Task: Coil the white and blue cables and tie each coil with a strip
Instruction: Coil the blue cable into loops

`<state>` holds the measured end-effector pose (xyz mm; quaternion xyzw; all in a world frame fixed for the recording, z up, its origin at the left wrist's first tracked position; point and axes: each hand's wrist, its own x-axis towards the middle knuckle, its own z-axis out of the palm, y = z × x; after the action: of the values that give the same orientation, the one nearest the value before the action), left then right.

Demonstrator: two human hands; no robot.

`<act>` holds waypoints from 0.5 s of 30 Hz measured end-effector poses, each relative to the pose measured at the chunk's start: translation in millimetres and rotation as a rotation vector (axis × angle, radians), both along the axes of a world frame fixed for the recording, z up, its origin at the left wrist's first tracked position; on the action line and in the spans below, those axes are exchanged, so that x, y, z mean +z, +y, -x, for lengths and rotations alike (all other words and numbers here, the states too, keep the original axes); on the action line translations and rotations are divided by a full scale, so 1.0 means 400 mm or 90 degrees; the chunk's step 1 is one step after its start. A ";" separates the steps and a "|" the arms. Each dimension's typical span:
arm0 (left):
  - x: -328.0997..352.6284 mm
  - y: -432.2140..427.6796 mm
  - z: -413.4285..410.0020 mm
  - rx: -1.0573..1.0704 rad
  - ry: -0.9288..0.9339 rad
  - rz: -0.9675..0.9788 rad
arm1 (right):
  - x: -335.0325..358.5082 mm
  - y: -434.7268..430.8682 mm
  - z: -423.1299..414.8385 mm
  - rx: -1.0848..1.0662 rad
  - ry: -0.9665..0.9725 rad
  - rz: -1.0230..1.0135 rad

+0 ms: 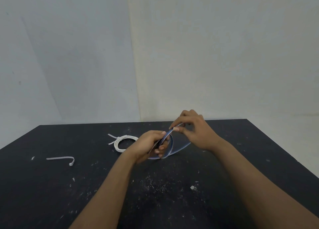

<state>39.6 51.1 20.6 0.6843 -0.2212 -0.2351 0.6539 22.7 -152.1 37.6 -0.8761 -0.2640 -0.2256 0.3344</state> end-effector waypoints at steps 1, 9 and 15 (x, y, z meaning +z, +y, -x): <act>0.006 0.002 0.002 -0.005 -0.014 -0.014 | 0.003 0.001 0.002 0.013 0.017 -0.007; 0.021 -0.025 0.018 -0.019 0.070 0.213 | 0.028 0.038 0.004 0.068 0.028 -0.168; 0.017 -0.035 0.025 -0.016 0.064 0.220 | 0.019 0.023 0.006 0.038 0.025 -0.228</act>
<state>29.5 37.1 27.5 0.5462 -0.2339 -0.2358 0.7690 20.5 -142.8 45.3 -0.7983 -0.2391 -0.2420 0.4970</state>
